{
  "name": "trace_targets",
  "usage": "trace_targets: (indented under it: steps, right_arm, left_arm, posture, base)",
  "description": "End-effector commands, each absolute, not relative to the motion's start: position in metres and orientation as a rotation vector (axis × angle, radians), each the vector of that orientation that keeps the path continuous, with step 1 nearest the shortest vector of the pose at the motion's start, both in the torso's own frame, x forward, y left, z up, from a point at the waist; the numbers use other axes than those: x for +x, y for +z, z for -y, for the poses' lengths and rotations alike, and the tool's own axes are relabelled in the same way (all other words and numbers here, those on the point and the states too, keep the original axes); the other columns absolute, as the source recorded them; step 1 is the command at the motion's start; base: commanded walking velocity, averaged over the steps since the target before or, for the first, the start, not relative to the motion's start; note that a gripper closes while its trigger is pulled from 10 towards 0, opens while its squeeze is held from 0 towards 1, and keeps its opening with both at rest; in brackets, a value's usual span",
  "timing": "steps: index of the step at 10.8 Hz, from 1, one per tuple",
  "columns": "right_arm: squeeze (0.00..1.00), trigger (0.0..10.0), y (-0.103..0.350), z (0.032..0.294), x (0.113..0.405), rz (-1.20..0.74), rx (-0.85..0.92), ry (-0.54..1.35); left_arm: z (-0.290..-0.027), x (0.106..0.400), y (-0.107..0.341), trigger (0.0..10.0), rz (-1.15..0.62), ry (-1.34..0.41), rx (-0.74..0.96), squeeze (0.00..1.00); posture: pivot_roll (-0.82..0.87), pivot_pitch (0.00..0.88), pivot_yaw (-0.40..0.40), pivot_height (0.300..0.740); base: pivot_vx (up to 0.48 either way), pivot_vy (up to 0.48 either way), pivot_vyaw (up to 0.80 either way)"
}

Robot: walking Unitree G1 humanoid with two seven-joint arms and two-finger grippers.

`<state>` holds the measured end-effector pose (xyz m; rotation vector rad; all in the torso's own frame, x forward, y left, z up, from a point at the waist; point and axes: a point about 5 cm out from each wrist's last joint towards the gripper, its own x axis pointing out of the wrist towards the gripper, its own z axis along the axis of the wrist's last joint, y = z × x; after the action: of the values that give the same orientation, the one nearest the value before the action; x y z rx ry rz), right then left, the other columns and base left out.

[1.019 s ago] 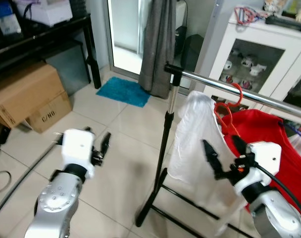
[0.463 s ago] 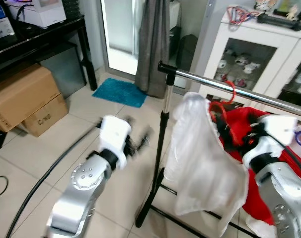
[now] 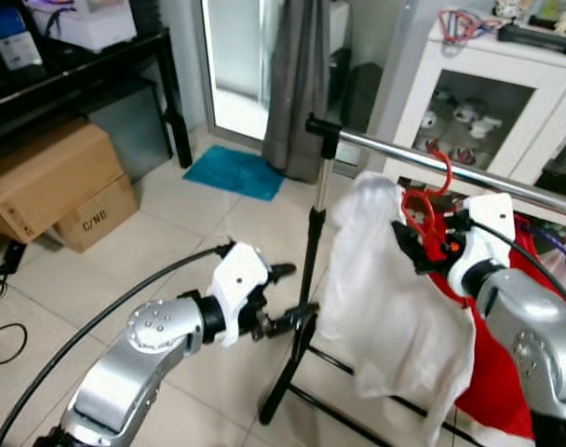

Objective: Hang hanger

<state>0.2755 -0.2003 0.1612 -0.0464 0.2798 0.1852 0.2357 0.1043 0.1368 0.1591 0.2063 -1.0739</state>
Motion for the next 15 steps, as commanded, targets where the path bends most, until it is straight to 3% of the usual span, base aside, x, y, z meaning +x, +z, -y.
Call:
trace_targets:
  steps: [1,6,8,9,10,11,12,13,14,15]
  right_arm:
    - [0.00,10.0,0.161,0.205,0.279,-0.307,-0.059,0.182]
    - [0.00,10.0,0.170,0.222,0.299,-0.293,-0.057,0.180]
    - [0.00,10.0,0.169,0.217,0.293,-0.290,-0.040,0.219]
    - [0.00,10.0,0.170,0.213,0.287,-0.248,-0.022,0.260]
    - [0.00,10.0,0.170,0.209,0.279,-0.218,-0.003,0.304]
    - [0.00,10.0,0.164,0.209,0.261,-0.182,-0.020,0.305]
    - [0.00,10.0,0.163,0.211,0.246,-0.146,0.030,0.295]
    - [0.00,10.0,0.164,0.209,0.234,-0.113,0.074,0.316]
    - [0.00,10.0,0.164,0.205,0.226,-0.088,0.112,0.344]
    - [0.00,10.0,0.159,0.203,0.220,-0.078,0.137,0.309]
  left_arm:
    - [-0.103,0.240,0.132,10.0,-0.212,-1.102,0.158,0.00]
    - [-0.054,0.272,0.066,10.0,-0.291,-1.115,0.193,0.00]
    - [-0.025,0.273,0.046,10.0,-0.279,-1.067,0.219,0.00]
    - [-0.023,0.277,0.045,10.0,-0.250,-0.987,0.191,0.00]
    - [-0.029,0.281,0.042,10.0,-0.238,-0.894,0.194,0.00]
    - [-0.051,0.290,0.025,10.0,-0.295,-0.644,0.267,0.00]
    - [-0.086,0.288,0.025,10.0,-0.262,-0.600,0.213,0.00]
    - [-0.162,0.278,0.056,10.0,-0.141,-0.604,0.161,0.00]
    - [-0.184,0.274,0.082,10.0,-0.075,-0.603,0.130,0.00]
    - [-0.162,0.270,0.128,10.0,0.056,-0.654,0.107,0.00]
  posture:
    - [0.06,0.000,-0.020,0.740]
    - [0.06,0.000,-0.012,0.740]
    - [0.06,0.000,-0.013,0.740]
    - [0.07,0.000,-0.014,0.740]
    - [0.07,0.000,-0.016,0.740]
    - [0.07,0.000,-0.020,0.740]
    - [0.06,0.000,-0.020,0.740]
    - [0.06,0.000,-0.014,0.740]
    - [0.06,0.000,-0.010,0.740]
    - [0.06,0.000,0.006,0.740]
  base:
    - [0.000,0.000,0.00]
    - [0.000,0.000,0.00]
    - [0.000,0.000,0.00]
    - [0.000,0.000,0.00]
    - [0.000,0.000,0.00]
    - [0.000,0.000,0.00]
    - [0.000,0.000,0.00]
    - [0.000,0.000,0.00]
    - [0.000,0.000,0.00]
    - [0.000,0.000,0.00]
